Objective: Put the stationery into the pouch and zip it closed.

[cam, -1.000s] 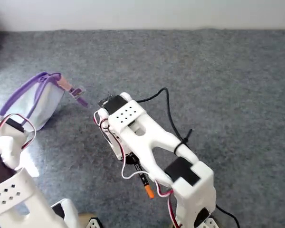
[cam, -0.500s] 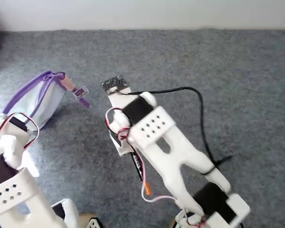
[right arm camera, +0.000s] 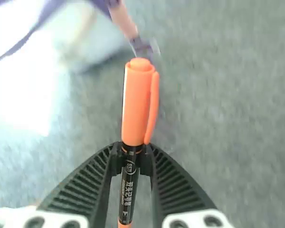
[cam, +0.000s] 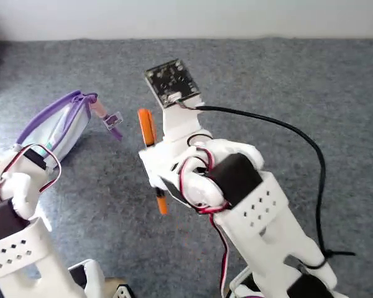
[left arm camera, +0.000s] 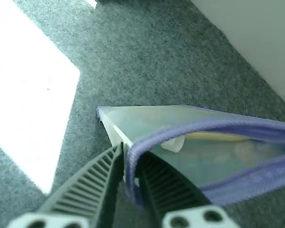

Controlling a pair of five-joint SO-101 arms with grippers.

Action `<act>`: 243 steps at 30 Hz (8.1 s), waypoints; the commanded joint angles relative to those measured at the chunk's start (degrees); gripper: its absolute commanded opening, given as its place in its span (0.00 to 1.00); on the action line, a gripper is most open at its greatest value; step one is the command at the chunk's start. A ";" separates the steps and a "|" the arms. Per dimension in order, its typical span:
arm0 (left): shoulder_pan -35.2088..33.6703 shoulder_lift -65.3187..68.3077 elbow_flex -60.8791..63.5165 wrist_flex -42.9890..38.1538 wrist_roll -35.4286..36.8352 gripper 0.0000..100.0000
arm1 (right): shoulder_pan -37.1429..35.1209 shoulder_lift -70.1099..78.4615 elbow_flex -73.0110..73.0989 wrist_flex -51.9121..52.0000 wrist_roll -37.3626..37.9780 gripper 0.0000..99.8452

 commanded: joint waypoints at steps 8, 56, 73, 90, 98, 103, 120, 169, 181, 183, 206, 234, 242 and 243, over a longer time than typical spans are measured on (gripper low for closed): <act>0.26 0.70 -0.04 -1.76 0.53 0.01 | -6.46 -1.71 -0.97 -33.89 11.69 0.01; 0.26 0.70 -0.04 -2.02 0.53 0.01 | -6.11 12.79 -1.05 -45.58 9.05 0.20; 0.26 0.70 -0.04 -2.02 0.53 0.01 | -5.85 8.13 -1.05 -35.03 4.92 0.04; 0.35 0.70 0.04 -2.02 0.53 0.01 | -14.90 6.64 -1.05 -21.23 6.24 0.27; 0.35 0.70 0.04 -1.85 0.53 0.01 | -16.13 9.27 -2.81 -30.73 9.58 0.16; 0.35 0.70 0.04 -1.93 0.53 0.01 | -15.96 12.44 -7.82 -30.37 9.67 0.16; 0.35 0.70 0.04 -1.93 0.53 0.01 | -12.35 17.80 -14.95 -30.20 9.76 0.02; 0.35 0.26 0.48 -2.46 0.53 0.01 | -15.69 16.31 -22.77 -4.44 9.41 0.16; 8.70 -3.60 -2.07 -2.90 0.53 0.01 | -15.60 18.24 -22.42 -4.44 9.23 0.16; 7.47 -2.64 0.92 -3.34 0.53 0.01 | -15.60 18.51 -22.51 -5.14 9.23 0.16; 5.63 -1.93 1.36 -4.31 0.53 0.01 | -15.60 22.55 -22.51 -7.34 15.03 0.16; 5.63 -1.93 1.45 -4.13 0.53 0.01 | -16.66 27.03 -22.77 -14.90 15.03 0.16; 5.63 -1.93 1.45 -4.22 0.53 0.01 | -19.12 25.19 -22.68 -14.02 15.12 0.16; 5.63 -1.93 1.45 -4.22 0.53 0.01 | -19.74 25.54 -22.59 -14.73 15.74 0.16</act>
